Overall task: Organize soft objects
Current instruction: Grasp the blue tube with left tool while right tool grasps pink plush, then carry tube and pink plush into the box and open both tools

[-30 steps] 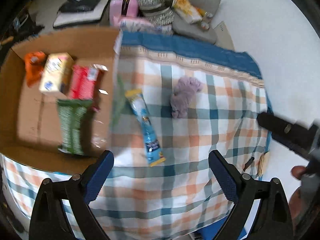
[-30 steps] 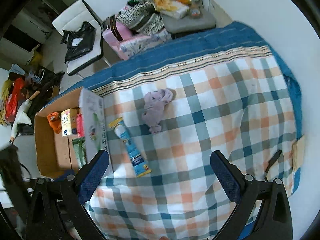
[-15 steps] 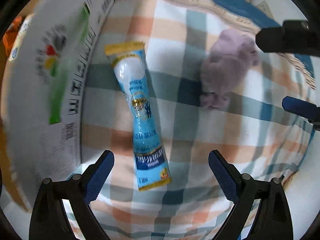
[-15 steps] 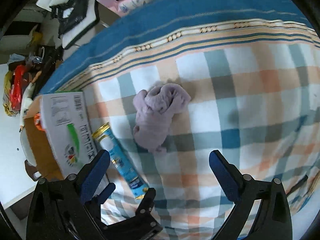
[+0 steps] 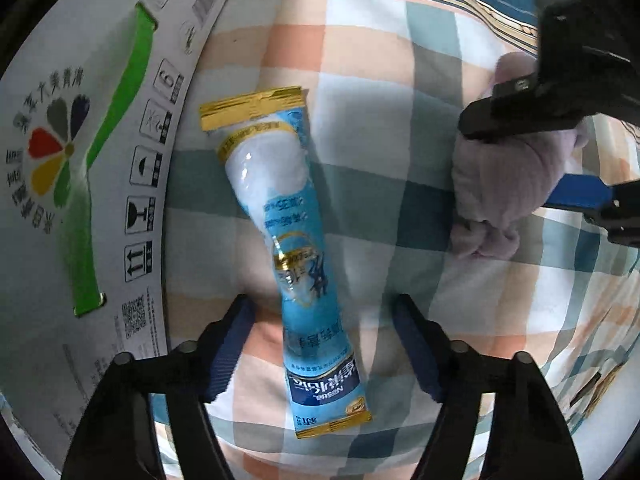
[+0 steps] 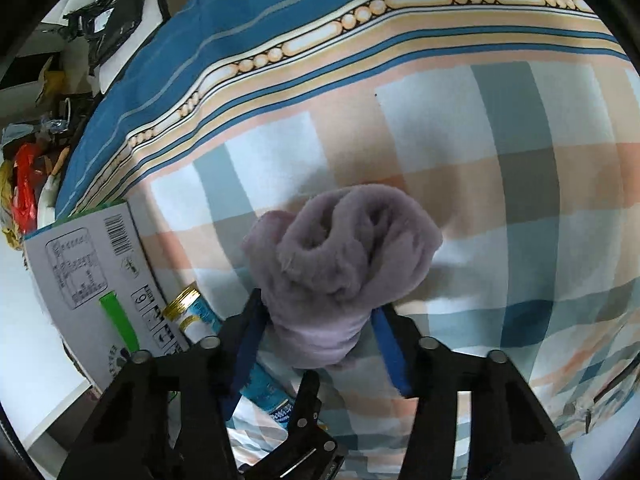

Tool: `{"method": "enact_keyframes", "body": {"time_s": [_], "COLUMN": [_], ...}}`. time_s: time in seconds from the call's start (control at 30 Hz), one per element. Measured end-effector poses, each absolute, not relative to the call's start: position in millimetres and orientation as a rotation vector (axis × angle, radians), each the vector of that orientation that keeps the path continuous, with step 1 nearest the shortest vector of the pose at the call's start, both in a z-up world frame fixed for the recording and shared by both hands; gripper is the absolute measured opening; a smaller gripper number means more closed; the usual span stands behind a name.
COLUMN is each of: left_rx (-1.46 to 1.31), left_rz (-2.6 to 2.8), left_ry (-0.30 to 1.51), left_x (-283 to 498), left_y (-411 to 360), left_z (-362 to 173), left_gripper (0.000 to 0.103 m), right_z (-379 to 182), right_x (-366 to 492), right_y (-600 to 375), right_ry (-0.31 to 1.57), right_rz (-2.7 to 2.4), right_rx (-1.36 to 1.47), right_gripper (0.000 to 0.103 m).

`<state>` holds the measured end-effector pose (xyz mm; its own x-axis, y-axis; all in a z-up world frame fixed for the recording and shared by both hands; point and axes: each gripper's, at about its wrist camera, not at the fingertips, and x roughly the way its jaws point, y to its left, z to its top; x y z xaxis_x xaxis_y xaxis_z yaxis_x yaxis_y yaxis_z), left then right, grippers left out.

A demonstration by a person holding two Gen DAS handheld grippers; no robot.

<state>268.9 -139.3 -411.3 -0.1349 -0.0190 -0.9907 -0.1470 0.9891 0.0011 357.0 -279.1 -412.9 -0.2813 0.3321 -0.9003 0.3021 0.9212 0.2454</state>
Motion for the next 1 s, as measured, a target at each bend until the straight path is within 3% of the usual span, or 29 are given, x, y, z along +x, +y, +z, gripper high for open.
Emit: {"method": "enact_keyframes", "body": {"time_s": [0.1,0.17,0.27,0.63,1.0], "left_rx": [-0.114,-0.104,-0.105,-0.123,-0.156], "left_rz": [0.102,0.089,0.082,0.007,-0.117], "left_ry": [1.696,1.696,1.693,1.645,1.500], "left_x": [273.6,277.4,280.8,274.9,253.5], "left_y": [-143.5,-147.4,-151.5,-136.5,-116.5], "left_z": [-409.5,-407.0,-404.0,-371.5,-270.5], "left_gripper": [0.047,0.028,0.019,0.014,0.014], "right_z": [-416.3,-415.5,-413.9,-374.4,-290.7], "right_x": [357.2,357.3,356.7,347.1,322.9], "right_y": [-275.2,-271.0,-268.8,-276.6,-280.7], "right_ry": [1.890,1.894,1.892,1.839,1.693], "right_rz": [0.030,0.027,0.025,0.031,0.066], "right_rx": [0.467,0.449,0.416,0.365,0.303], "right_gripper": [0.043,0.041,0.039,0.038,0.037]}}
